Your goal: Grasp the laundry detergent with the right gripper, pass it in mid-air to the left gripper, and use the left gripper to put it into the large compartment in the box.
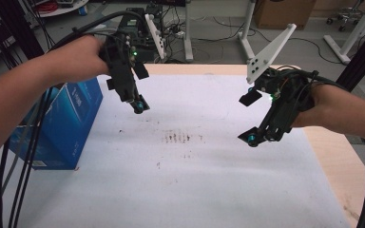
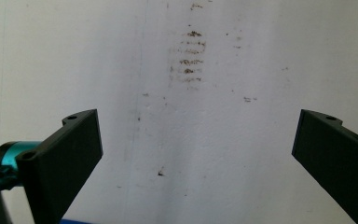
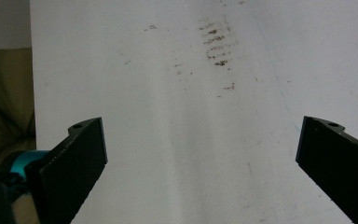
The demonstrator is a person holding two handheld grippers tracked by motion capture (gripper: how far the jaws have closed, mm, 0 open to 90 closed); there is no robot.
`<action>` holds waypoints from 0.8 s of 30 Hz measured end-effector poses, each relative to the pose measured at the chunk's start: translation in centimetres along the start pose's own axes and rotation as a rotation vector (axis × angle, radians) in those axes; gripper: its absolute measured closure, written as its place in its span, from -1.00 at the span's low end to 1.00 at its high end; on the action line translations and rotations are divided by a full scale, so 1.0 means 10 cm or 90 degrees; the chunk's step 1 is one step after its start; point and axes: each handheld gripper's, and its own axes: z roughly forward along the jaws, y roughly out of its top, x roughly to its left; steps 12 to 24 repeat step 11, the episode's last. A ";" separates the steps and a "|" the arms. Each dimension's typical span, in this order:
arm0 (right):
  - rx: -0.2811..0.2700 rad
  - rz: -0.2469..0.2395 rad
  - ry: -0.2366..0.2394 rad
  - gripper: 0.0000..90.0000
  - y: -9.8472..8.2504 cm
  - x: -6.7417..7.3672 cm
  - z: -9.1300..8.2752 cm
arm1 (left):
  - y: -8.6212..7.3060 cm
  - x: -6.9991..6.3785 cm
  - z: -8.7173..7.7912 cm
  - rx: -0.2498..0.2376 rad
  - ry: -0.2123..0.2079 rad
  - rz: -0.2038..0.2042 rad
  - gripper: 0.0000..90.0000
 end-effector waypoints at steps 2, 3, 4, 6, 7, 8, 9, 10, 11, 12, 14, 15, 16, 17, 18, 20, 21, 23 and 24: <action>0.001 0.001 0.000 -0.98 0.00 0.00 0.01 | 0.00 0.00 0.00 0.002 0.001 0.000 -0.96; 0.001 -0.002 0.000 -0.98 0.01 0.00 0.01 | -0.01 0.00 0.00 0.001 0.001 -0.001 -0.96; 0.000 -0.003 0.001 -0.98 0.01 0.00 0.01 | -0.01 0.00 0.00 0.001 0.000 -0.001 -0.96; -0.001 -0.003 0.001 -0.98 0.01 0.01 0.01 | -0.01 0.00 0.00 0.001 0.002 0.000 -0.96; -0.002 -0.003 0.001 -0.98 0.02 0.01 0.01 | -0.01 0.00 0.00 0.000 0.001 0.000 -0.96; -0.002 -0.003 0.002 -0.98 0.02 0.02 0.01 | -0.01 0.00 0.00 -0.001 0.001 -0.001 -0.96; -0.003 -0.004 0.001 -0.98 0.02 0.02 0.01 | -0.01 0.00 0.00 -0.001 0.002 -0.002 -0.96; -0.006 -0.006 0.001 -0.98 0.02 0.02 0.01 | -0.01 0.00 0.00 -0.002 0.002 -0.002 -0.96; -0.005 -0.001 0.000 -0.98 0.02 0.03 0.00 | -0.02 0.00 -0.01 -0.003 0.003 -0.003 -0.96; -0.005 -0.001 0.000 -0.98 0.02 0.03 0.00 | -0.02 0.00 -0.01 -0.003 0.003 -0.003 -0.96; -0.005 -0.001 0.000 -0.98 0.02 0.03 0.00 | -0.02 0.00 -0.01 -0.003 0.003 -0.003 -0.96; -0.005 -0.001 0.000 -0.98 0.02 0.03 0.00 | -0.02 0.00 -0.01 -0.003 0.003 -0.003 -0.96; -0.005 -0.001 0.000 -0.98 0.02 0.03 0.00 | -0.02 0.00 -0.01 -0.003 0.003 -0.003 -0.96; -0.005 -0.001 0.000 -0.98 0.02 0.03 0.00 | -0.02 0.00 -0.01 -0.003 0.003 -0.003 -0.96; -0.005 -0.001 0.000 -0.98 0.02 0.03 0.00 | -0.02 0.00 -0.01 -0.003 0.003 -0.003 -0.96; -0.005 -0.001 0.000 -0.98 0.02 0.03 0.00 | -0.02 0.00 -0.01 -0.003 0.003 -0.003 -0.96; -0.005 -0.001 0.000 -0.98 0.02 0.03 0.00 | -0.02 0.00 -0.01 -0.003 0.003 -0.003 -0.96; -0.005 -0.001 0.000 -0.98 0.02 0.03 0.00 | -0.02 0.00 -0.01 -0.003 0.003 -0.003 -0.96; -0.005 -0.001 0.000 -0.98 0.02 0.03 0.00 | -0.02 0.00 -0.01 -0.003 0.003 -0.003 -0.96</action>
